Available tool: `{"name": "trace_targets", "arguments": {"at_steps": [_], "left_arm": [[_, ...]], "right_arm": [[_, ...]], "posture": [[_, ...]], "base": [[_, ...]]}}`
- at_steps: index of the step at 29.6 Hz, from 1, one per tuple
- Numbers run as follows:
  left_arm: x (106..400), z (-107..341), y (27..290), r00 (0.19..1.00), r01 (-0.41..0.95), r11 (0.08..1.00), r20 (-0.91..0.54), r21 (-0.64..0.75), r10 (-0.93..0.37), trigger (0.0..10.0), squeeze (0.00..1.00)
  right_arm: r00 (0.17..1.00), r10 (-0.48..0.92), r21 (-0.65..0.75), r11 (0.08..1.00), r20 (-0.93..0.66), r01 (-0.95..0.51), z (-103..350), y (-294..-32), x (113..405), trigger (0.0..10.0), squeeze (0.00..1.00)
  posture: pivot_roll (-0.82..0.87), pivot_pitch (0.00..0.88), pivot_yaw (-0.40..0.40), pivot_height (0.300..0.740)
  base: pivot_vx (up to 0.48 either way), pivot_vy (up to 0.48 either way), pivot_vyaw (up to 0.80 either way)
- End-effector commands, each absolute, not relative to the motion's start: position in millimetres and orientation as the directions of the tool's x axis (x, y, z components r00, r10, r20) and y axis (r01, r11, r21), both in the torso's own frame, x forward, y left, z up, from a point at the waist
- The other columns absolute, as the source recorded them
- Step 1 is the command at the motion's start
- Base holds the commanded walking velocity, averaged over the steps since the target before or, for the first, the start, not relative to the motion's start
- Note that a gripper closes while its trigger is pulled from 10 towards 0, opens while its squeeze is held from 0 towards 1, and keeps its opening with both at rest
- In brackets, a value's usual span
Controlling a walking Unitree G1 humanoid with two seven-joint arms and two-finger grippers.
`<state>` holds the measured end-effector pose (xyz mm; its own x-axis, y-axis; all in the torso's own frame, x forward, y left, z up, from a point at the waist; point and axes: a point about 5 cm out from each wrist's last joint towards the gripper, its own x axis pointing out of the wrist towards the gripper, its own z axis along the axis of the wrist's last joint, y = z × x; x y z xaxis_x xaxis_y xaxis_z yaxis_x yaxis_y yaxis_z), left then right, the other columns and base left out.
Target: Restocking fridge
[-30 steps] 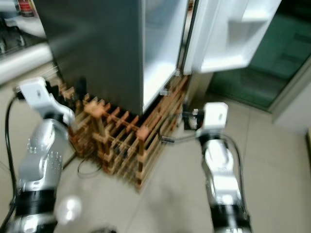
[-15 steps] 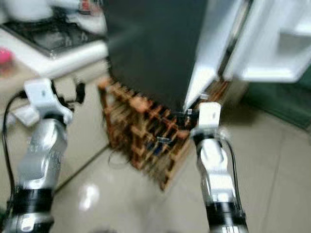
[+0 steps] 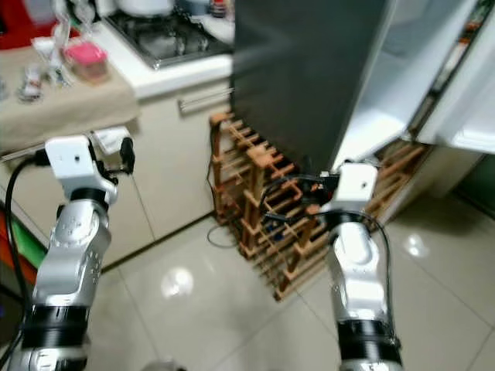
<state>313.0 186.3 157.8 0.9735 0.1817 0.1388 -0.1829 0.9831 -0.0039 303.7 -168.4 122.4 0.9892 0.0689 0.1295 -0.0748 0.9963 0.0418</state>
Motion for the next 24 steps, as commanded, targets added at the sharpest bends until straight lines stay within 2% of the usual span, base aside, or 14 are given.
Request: {"name": "trace_targets", "arguments": {"at_steps": [1,17,24], "left_arm": [[314,162,185,0.969,-0.189,0.982,0.165,0.01,0.185,10.0,0.0],[316,172,182,0.962,-0.186,0.98,0.213,0.066,0.169,10.0,0.0],[320,176,183,0.957,-0.218,0.974,0.211,0.063,0.201,10.0,0.0]], "right_arm": [[0.987,0.061,0.038,0.997,0.146,-0.067,127,-174,306,10.0,0.0],[0.985,0.078,0.015,0.997,0.151,-0.081,127,-172,306,10.0,0.0],[0.983,0.09,0.006,0.996,0.16,-0.092,130,-171,310,10.0,0.04]], "posture": [[-0.06,0.0,-0.002,0.74],[-0.05,0.0,-0.003,0.74],[-0.05,0.0,-0.007,0.74]], "base": [[0.0,0.0,0.53],[0.0,0.0,0.53],[0.114,-0.401,0.54]]}}
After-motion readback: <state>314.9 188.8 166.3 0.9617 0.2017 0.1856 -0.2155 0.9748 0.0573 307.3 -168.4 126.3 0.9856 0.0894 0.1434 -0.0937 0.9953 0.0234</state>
